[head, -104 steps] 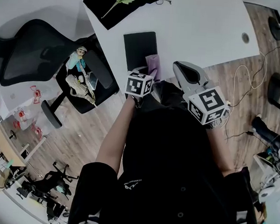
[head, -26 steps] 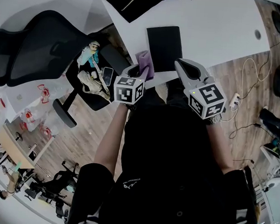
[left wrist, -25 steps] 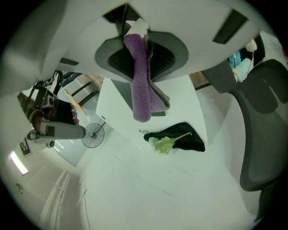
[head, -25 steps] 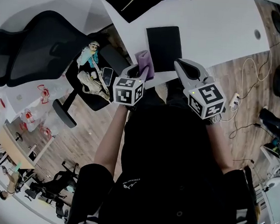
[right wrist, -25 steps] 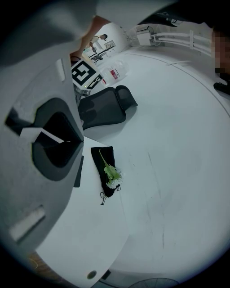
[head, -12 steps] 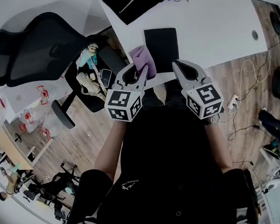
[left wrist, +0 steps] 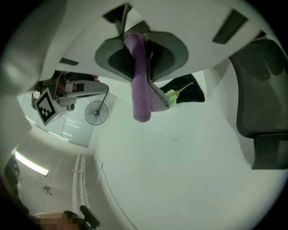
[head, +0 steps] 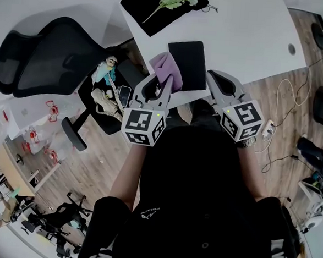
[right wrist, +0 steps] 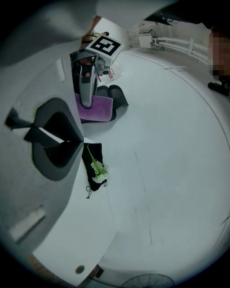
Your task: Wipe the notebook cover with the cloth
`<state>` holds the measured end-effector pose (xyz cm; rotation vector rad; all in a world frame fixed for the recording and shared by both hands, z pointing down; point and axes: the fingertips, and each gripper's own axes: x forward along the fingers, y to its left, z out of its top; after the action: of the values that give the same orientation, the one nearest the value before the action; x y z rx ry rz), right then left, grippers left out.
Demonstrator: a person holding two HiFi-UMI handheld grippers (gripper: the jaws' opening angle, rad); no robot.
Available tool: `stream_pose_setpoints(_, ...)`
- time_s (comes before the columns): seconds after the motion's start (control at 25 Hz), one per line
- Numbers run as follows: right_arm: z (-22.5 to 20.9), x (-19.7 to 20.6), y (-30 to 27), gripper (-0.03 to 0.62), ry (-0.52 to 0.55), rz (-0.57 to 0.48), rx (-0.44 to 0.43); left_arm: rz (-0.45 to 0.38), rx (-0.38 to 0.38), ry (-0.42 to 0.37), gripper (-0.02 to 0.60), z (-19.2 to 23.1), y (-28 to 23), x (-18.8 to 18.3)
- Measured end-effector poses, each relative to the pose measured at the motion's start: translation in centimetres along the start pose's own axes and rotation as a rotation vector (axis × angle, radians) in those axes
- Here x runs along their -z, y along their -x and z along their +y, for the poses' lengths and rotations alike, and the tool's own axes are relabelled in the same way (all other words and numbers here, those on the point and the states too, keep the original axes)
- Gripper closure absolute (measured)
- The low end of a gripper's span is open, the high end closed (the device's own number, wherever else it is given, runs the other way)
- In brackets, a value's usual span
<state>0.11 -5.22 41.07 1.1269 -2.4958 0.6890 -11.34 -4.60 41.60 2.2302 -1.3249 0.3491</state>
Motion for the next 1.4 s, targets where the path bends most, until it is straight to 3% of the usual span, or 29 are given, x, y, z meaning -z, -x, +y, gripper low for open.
stream_pose_setpoints(0.4, -0.7, -8.2, 4.0, 0.589, 0.091, -0.179, 0.004, -0.192, -0.049, -0.071, 0.498, -1.2, 2.5, -8.3)
stream_pose_setpoints(1.0, -0.4, -20.6, 7.9, 0.589, 0.264, -0.397, -0.031, -0.406, -0.107, -0.267, 0.498, -1.6, 6.3, -19.6)
stream_pose_setpoints(1.16, 0.4, -22.4, 8.4, 0.589, 0.297, -0.421, -0.05, -0.433, -0.115, -0.286, 0.499, -2.0, 6.9, -21.0)
stream_pose_setpoints(1.4, 0.4, -21.6, 7.4, 0.589, 0.293, -0.398, -0.063, -0.395, -0.126, -0.29, 0.497, -1.8, 6.1, -19.5)
